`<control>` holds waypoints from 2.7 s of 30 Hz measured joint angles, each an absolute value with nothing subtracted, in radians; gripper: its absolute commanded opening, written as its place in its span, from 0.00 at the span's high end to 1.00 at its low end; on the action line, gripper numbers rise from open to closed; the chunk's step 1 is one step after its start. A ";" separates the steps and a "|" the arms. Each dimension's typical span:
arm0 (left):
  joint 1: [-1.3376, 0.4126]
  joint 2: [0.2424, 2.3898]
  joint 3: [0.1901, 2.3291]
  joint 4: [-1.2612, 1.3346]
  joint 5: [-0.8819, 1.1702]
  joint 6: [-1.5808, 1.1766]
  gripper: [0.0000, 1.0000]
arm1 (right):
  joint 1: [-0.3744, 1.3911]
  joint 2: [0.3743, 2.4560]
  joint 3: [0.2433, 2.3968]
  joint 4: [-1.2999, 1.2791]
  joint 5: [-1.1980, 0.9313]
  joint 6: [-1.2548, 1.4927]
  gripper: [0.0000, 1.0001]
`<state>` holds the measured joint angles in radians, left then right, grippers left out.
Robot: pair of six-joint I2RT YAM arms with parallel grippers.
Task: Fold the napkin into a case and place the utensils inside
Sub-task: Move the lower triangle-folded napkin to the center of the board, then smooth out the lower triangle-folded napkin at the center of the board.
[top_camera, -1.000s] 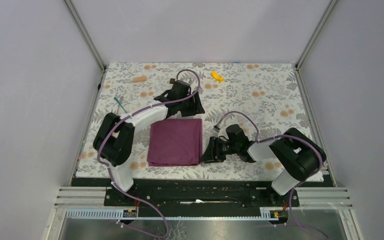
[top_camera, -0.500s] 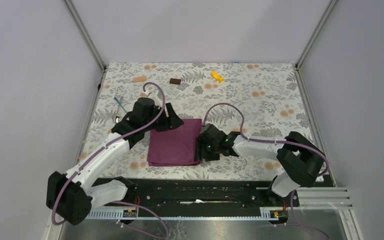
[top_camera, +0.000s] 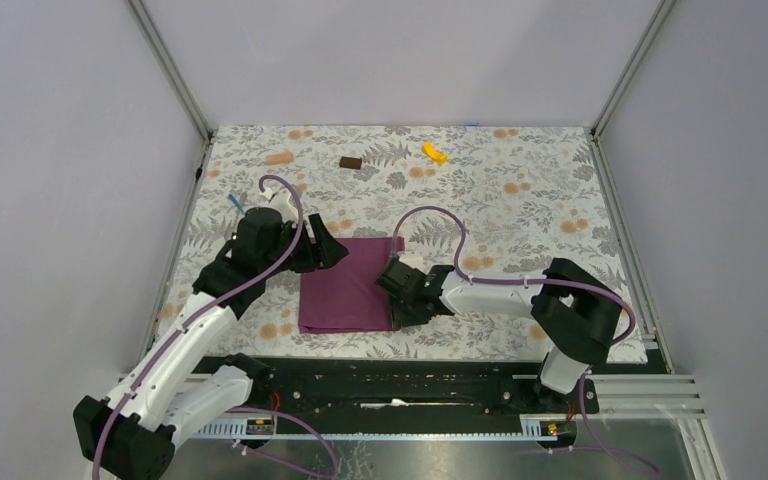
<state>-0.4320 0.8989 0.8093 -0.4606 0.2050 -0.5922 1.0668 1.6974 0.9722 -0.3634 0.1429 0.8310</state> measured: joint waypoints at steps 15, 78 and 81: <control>-0.417 0.851 0.751 -0.477 0.220 -0.584 0.32 | 0.929 1.627 0.822 -0.159 -0.067 0.680 1.00; -0.377 1.600 0.734 0.105 0.319 -0.785 0.72 | 0.368 2.270 1.618 -0.136 -0.672 0.477 0.88; -0.374 1.604 0.693 0.107 0.295 -0.782 0.73 | 0.368 2.300 1.618 -0.113 -0.675 0.477 0.88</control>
<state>-0.3744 1.6035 0.6933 0.1066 0.2955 -0.7822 0.3683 2.3001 1.6176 -0.1131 -0.6750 0.4767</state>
